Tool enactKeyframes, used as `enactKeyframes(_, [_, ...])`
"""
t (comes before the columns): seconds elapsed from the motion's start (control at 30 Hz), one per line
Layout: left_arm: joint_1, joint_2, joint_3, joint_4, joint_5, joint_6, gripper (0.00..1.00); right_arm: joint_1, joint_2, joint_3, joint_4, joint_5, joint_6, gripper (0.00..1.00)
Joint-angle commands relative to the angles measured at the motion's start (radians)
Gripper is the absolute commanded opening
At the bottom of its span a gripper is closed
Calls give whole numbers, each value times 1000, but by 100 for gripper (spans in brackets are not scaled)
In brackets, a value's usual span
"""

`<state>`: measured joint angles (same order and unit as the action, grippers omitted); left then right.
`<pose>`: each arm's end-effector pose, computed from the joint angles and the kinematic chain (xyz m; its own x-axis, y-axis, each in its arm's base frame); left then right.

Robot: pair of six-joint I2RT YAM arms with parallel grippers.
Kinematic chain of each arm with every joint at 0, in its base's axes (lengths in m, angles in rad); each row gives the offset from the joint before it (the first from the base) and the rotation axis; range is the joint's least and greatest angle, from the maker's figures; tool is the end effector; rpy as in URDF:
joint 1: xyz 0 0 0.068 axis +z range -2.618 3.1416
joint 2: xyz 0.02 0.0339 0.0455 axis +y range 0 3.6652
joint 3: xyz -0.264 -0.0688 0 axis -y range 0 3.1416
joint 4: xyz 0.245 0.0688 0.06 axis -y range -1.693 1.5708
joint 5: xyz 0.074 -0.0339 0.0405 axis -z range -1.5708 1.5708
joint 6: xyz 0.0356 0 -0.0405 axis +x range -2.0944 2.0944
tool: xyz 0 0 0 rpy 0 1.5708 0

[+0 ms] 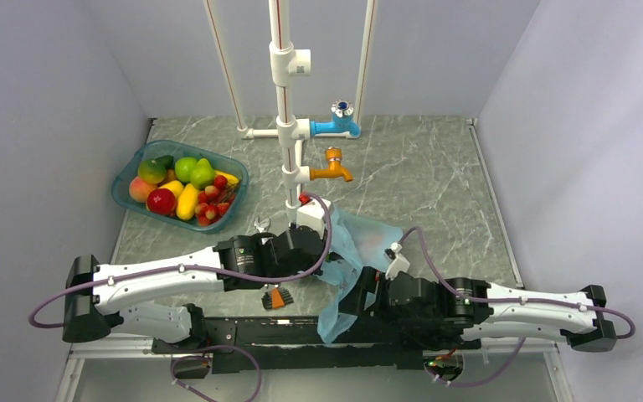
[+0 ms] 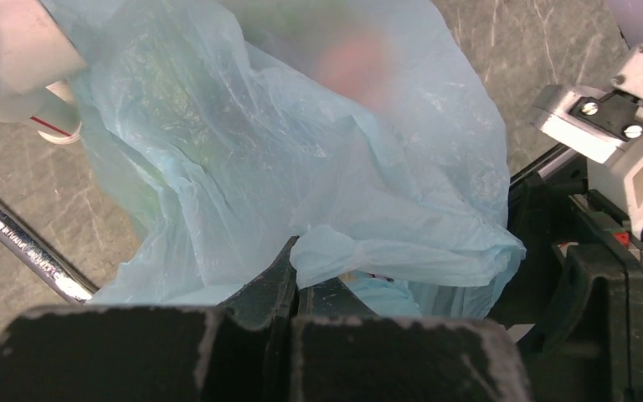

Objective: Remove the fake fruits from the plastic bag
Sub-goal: Adjust the plastic bag at the center of the board.

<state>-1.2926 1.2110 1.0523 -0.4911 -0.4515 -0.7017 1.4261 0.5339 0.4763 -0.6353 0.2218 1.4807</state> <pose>0.0871 -0.2485 0.3170 -0.6238 0.0692 -0.7785 0.4807 0.8194 -0.3123 0.0257 0.1220 0.2242 -0.9454 0.2500 -0.2092 0.0071 0.6573 0.7536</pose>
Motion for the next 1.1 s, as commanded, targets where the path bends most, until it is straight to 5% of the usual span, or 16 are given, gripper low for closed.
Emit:
enactKeyframes(0.0, [3,-10,-3,60,16,-19,0,9,43,28,83,20,101,100])
enactKeyframes(0.17, [2,-23,-11,74,28,-19,0,10,-4,-53,79,135,275,100])
enactKeyframes(0.3, [2,-39,-22,54,16,-24,0,10,-11,-72,201,182,203,93])
enactKeyframes(0.33, [3,-48,-29,56,15,-23,0,10,-3,-63,198,184,182,86])
enactKeyframes(0.43, [5,-80,-45,47,-13,-26,0,9,45,-23,70,186,150,38])
enactKeyframes(0.57, [27,-126,-43,-15,-63,-11,0,9,110,-16,-55,77,85,0])
enactKeyframes(0.83, [231,-266,-109,-126,-23,79,0,9,249,113,-624,22,13,0])
enactKeyframes(1.07, [389,-381,-145,-142,38,127,0,7,214,59,-526,-74,-67,0])
